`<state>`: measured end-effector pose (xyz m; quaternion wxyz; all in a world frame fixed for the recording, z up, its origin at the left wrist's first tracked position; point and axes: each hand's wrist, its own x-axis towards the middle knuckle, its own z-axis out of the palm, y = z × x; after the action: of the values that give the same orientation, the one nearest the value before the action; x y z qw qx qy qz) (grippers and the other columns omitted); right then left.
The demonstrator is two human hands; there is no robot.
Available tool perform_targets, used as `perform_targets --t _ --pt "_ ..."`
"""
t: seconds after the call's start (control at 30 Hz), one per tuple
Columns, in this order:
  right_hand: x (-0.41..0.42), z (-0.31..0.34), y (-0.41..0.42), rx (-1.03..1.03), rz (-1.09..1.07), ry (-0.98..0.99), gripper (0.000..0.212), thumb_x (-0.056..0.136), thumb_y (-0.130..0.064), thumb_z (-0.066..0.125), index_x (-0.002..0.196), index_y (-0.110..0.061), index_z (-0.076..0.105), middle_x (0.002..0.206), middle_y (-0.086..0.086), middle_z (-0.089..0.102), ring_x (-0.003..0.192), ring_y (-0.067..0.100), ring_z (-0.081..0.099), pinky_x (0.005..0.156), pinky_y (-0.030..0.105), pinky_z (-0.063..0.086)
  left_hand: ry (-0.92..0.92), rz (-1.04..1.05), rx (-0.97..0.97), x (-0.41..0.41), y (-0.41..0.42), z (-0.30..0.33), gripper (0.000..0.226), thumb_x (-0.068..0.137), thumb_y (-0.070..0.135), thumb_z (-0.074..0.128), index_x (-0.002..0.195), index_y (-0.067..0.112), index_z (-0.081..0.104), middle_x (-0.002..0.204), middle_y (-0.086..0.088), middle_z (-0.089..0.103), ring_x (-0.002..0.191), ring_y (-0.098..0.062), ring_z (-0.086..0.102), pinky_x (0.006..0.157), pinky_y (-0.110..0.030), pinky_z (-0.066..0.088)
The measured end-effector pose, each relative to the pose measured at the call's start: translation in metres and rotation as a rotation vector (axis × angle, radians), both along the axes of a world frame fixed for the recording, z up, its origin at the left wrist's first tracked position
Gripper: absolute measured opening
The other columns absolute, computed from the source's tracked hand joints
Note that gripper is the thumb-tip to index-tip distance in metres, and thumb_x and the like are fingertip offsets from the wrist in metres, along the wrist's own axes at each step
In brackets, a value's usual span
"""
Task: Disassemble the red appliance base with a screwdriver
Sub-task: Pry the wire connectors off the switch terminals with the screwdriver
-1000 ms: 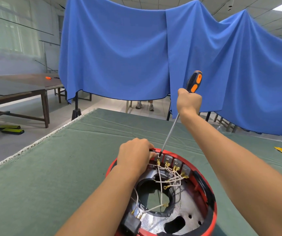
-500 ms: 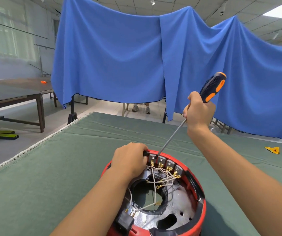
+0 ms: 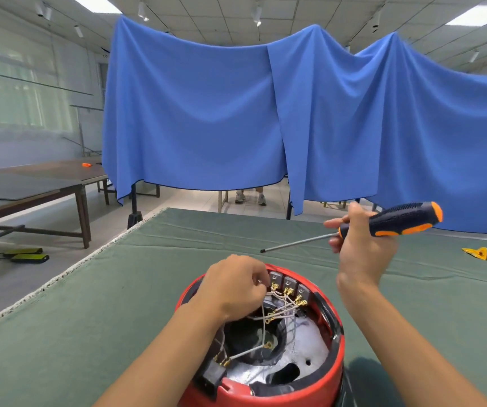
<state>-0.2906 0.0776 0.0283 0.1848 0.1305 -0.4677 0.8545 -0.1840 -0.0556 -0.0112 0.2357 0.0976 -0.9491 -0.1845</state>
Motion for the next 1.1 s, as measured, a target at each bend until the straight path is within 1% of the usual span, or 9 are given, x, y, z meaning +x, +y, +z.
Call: perform_targets --t 0.13,0.3,0.4,0.47,0.6,0.7,0.9,1.0,1.1 --pt "0.000 -0.020 0.000 0.125 0.082 -0.026 0.031 0.088 -0.023 0.065 0.057 -0.021 0.064 0.060 0.003 0.070 0.037 0.008 0.048 0.039 0.018 0.043 -0.105 -0.028 -0.093 -0.002 0.005 -0.002 0.023 0.081 0.027 0.056 0.100 0.035 0.068 0.076 0.013 0.051 0.077 -0.008 0.044 0.067 -0.026 0.035" --pt "0.000 -0.027 0.000 0.227 0.122 -0.026 0.035 0.089 -0.024 0.065 0.054 -0.024 0.067 0.064 0.003 0.071 0.041 0.008 0.052 0.043 0.018 0.045 -0.150 0.019 -0.184 -0.005 0.007 -0.003 0.013 0.086 0.036 0.058 0.093 0.031 0.068 0.095 0.009 0.065 0.088 -0.013 0.057 0.065 -0.026 0.037" --pt "-0.001 -0.028 0.000 0.234 0.119 -0.043 0.032 0.089 -0.025 0.065 0.058 -0.021 0.065 0.063 0.001 0.071 0.040 0.007 0.052 0.043 0.017 0.045 -0.138 0.012 -0.201 -0.007 0.008 -0.003 0.009 0.087 0.033 0.058 0.089 0.031 0.067 0.091 0.010 0.064 0.079 -0.011 0.051 0.063 -0.026 0.036" --pt "-0.001 -0.029 0.001 0.230 0.110 -0.051 0.026 0.089 -0.025 0.065 0.063 -0.019 0.064 0.064 0.000 0.071 0.040 0.006 0.052 0.044 0.017 0.046 -0.121 -0.015 -0.189 -0.007 0.008 -0.004 0.008 0.087 0.030 0.057 0.086 0.031 0.065 0.079 0.013 0.057 0.075 -0.010 0.048 0.061 -0.026 0.035" --pt "-0.003 -0.029 0.005 0.206 0.151 -0.028 0.018 0.086 -0.022 0.071 0.071 -0.013 0.065 0.067 0.001 0.072 0.045 0.008 0.055 0.047 0.018 0.047 0.031 -0.089 -0.011 -0.003 0.005 -0.004 0.017 0.084 0.022 0.060 0.071 0.032 0.056 0.057 0.016 0.050 0.061 -0.007 0.049 0.060 -0.031 0.044" --pt "-0.003 -0.029 0.007 0.272 0.166 0.026 0.018 0.079 -0.021 0.078 0.069 -0.015 0.065 0.063 -0.001 0.068 0.052 0.012 0.059 0.052 0.024 0.051 0.217 -0.091 0.092 -0.001 0.004 -0.002 0.017 0.083 0.015 0.064 0.072 0.027 0.058 0.052 0.013 0.051 0.053 -0.008 0.048 0.058 -0.036 0.047" --pt "0.003 -0.024 0.006 0.450 0.377 0.181 0.010 0.081 -0.015 0.074 0.081 -0.010 0.065 0.071 0.004 0.070 0.066 0.028 0.071 0.051 0.030 0.056 0.508 0.111 0.010 -0.002 0.004 0.005 0.012 0.083 0.015 0.066 0.077 0.020 0.057 0.048 0.009 0.047 0.047 -0.012 0.046 0.049 -0.030 0.037" --pt "0.007 -0.020 0.005 0.482 0.508 0.176 0.016 0.079 -0.016 0.074 0.085 -0.005 0.065 0.073 0.006 0.070 0.067 0.028 0.071 0.053 0.031 0.058 0.564 0.185 -0.019 -0.004 0.004 0.008 0.009 0.083 0.014 0.067 0.078 0.015 0.059 0.046 0.009 0.043 0.044 -0.014 0.043 0.046 -0.027 0.033" --pt "0.009 -0.019 0.004 0.459 0.582 0.141 0.026 0.077 -0.017 0.073 0.089 0.003 0.063 0.079 0.020 0.068 0.064 0.029 0.071 0.050 0.028 0.057 0.565 0.187 -0.047 -0.006 0.008 0.011 0.009 0.081 0.014 0.069 0.077 0.014 0.061 0.045 0.013 0.038 0.043 -0.011 0.039 0.045 -0.021 0.029"
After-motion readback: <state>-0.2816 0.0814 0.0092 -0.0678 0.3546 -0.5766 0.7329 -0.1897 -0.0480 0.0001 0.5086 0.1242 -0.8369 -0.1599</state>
